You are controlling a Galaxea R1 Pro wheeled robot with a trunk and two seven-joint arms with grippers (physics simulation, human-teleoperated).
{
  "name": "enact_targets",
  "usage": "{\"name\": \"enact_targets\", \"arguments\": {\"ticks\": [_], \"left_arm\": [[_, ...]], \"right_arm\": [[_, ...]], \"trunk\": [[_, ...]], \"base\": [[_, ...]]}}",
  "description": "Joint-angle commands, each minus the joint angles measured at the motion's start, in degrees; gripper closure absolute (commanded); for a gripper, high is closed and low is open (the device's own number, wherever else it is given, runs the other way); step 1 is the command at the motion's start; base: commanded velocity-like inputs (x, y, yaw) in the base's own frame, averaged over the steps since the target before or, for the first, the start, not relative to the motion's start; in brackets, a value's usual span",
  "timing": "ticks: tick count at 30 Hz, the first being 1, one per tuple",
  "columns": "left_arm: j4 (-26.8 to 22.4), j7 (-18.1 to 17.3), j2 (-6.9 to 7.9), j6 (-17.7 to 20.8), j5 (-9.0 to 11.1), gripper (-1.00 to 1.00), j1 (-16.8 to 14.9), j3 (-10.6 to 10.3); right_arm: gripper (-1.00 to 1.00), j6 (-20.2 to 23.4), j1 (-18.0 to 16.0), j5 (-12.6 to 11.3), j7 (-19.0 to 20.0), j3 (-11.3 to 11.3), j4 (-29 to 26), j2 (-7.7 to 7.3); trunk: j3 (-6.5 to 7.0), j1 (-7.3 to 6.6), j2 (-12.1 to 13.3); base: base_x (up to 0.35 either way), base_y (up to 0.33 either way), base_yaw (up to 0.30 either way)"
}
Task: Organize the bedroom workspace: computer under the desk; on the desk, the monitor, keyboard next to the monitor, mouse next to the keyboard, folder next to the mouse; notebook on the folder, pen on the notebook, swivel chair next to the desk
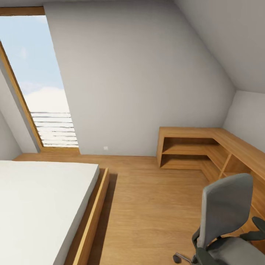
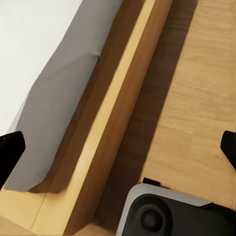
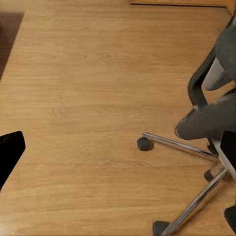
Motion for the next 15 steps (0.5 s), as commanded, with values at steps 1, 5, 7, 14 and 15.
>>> {"name": "enact_targets", "arguments": {"ticks": [1,5,7,14,15], "left_arm": [[0.0,0.4,-0.01,-0.1,0.2,-1.00,0.0,-0.5],[0.0,0.4,-0.01,-0.1,0.2,-1.00,0.0,-0.5],[0.0,0.4,-0.01,-0.1,0.2,-1.00,0.0,-0.5],[0.0,0.4,-0.01,-0.1,0.2,-1.00,0.0,-0.5],[0.0,0.4,-0.01,-0.1,0.2,-1.00,0.0,-0.5]], "right_arm": [[-1.00,-0.1,-0.1,-0.2,-0.3,0.5,0.1,0.03],[-1.00,-0.1,-0.1,-0.2,-0.3,0.5,0.1,0.02],[-1.00,-0.1,-0.1,-0.2,-0.3,0.5,0.2,0.02],[-1.00,-0.1,-0.1,-0.2,-0.2,0.5,0.2,0.02],[-1.00,-0.1,-0.1,-0.2,-0.2,0.5,0.2,0.02]], "trunk": [[-0.13,0.07,-0.1],[-0.13,0.07,-0.1],[-0.13,0.07,-0.1],[-0.13,0.07,-0.1],[-0.13,0.07,-0.1]], "base": [[0.321,0.000,0.002],[0.255,0.000,0.001],[0.140,0.000,0.000],[0.045,0.000,0.000],[0.011,0.000,0.000]]}}
